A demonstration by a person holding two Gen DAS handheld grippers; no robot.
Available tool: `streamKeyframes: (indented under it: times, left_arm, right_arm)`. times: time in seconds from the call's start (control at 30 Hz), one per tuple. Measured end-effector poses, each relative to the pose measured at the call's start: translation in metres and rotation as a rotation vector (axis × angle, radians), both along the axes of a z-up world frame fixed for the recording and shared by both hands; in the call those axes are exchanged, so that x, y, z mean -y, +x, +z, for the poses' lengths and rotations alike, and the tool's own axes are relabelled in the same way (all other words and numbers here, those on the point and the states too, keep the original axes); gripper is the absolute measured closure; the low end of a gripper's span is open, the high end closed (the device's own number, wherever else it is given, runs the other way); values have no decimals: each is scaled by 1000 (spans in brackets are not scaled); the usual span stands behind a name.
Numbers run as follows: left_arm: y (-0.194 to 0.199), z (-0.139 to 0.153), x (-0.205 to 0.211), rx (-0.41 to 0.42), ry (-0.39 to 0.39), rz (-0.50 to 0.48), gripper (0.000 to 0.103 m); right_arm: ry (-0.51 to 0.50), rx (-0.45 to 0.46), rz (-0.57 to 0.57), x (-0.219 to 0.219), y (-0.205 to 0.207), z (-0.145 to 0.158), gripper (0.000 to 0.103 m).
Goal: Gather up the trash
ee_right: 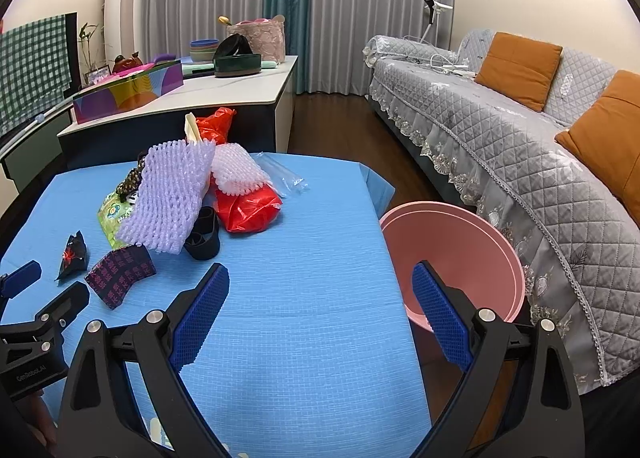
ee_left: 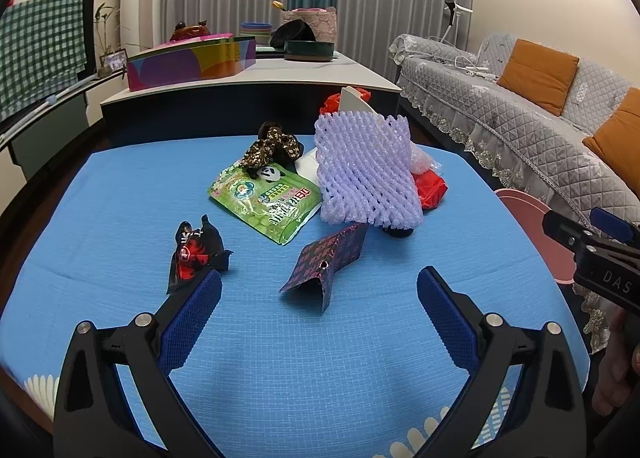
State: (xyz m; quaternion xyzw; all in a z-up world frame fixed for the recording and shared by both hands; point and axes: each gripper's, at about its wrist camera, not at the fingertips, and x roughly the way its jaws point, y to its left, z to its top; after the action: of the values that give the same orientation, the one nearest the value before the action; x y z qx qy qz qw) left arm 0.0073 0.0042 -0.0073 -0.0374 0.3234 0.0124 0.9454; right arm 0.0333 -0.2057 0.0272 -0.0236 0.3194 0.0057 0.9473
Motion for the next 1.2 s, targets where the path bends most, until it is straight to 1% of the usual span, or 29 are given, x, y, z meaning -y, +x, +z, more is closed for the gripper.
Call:
streamKeyframes:
  times: [1.2]
  left_arm:
    - [1,0,0,-2,0,-3,8]
  right_arm:
    - [5,6,10,-3,-1,2,12]
